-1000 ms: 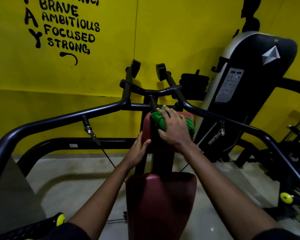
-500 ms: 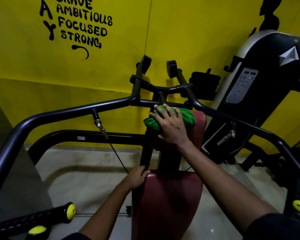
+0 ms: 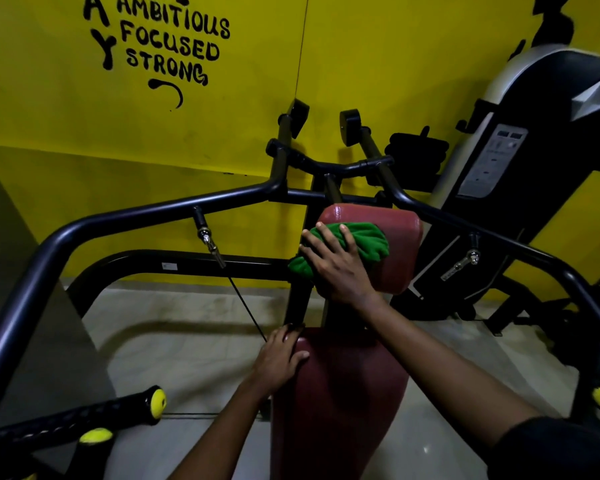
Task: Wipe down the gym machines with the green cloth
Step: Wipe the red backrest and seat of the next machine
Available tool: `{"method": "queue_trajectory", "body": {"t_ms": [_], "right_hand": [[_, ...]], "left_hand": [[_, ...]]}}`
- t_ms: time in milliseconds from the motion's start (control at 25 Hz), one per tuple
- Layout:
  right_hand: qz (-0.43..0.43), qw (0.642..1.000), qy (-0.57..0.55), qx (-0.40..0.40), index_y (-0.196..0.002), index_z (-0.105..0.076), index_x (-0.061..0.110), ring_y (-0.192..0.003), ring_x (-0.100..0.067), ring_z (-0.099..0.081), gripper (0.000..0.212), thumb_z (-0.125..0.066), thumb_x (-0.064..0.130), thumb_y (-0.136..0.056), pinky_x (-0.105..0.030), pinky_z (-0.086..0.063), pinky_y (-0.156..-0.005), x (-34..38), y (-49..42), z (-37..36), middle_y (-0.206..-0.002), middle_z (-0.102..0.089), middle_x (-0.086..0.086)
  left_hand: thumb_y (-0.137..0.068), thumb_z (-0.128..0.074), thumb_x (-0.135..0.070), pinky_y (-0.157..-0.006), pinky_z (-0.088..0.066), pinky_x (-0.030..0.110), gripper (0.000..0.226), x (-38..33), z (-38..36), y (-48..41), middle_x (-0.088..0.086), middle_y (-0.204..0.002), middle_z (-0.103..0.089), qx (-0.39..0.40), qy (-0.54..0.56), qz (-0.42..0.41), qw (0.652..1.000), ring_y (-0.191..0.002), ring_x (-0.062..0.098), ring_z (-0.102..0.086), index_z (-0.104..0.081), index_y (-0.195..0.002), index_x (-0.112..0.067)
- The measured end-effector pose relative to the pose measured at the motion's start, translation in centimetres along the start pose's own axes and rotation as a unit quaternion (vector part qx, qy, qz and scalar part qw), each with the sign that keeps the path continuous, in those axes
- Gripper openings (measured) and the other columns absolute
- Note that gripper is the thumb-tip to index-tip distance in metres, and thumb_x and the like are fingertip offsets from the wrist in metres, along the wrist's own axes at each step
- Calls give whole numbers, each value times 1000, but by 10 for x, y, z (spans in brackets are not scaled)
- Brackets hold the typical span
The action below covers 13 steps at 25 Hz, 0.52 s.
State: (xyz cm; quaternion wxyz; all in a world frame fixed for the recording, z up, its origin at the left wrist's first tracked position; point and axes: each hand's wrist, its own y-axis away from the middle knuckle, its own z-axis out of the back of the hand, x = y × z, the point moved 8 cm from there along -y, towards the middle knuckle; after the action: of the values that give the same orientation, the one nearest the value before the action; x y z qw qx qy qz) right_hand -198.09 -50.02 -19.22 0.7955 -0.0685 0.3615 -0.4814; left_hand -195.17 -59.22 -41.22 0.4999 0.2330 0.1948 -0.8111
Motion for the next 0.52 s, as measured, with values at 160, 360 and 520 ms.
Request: {"method": "queue_trajectory", "body": {"t_ms": [160, 360, 520], "right_hand": [[59, 998, 0, -21, -142, -55, 20, -148, -30, -30, 50, -47, 31, -93, -55, -18, -119, 4, 27, -5, -157, -41, -3], [32, 999, -3, 0, -141, -56, 18, -148, -31, -30, 54, -54, 28, -87, -53, -9, -121, 19, 14, -15, -156, -42, -4], [72, 996, 2, -55, -144, -53, 23, -149, -27, -29, 44, -54, 26, -100, -52, -23, -118, 13, 44, -22, -159, -37, 1]], "left_hand": [[-96, -42, -57, -119, -24, 36, 70, 3, 1, -1, 3, -161, -25, 8, 31, 5, 999, -148, 23, -20, -26, -156, -25], [-95, -53, -49, -117, -27, 34, 66, 5, 0, -4, 5, -154, -37, -2, 58, -4, 998, -143, 24, -30, -34, -153, -21], [-95, -56, -46, -116, -28, 34, 66, 5, 2, -3, 4, -157, -34, -1, 71, -3, 997, -144, 23, -29, -34, -153, -23]]}}
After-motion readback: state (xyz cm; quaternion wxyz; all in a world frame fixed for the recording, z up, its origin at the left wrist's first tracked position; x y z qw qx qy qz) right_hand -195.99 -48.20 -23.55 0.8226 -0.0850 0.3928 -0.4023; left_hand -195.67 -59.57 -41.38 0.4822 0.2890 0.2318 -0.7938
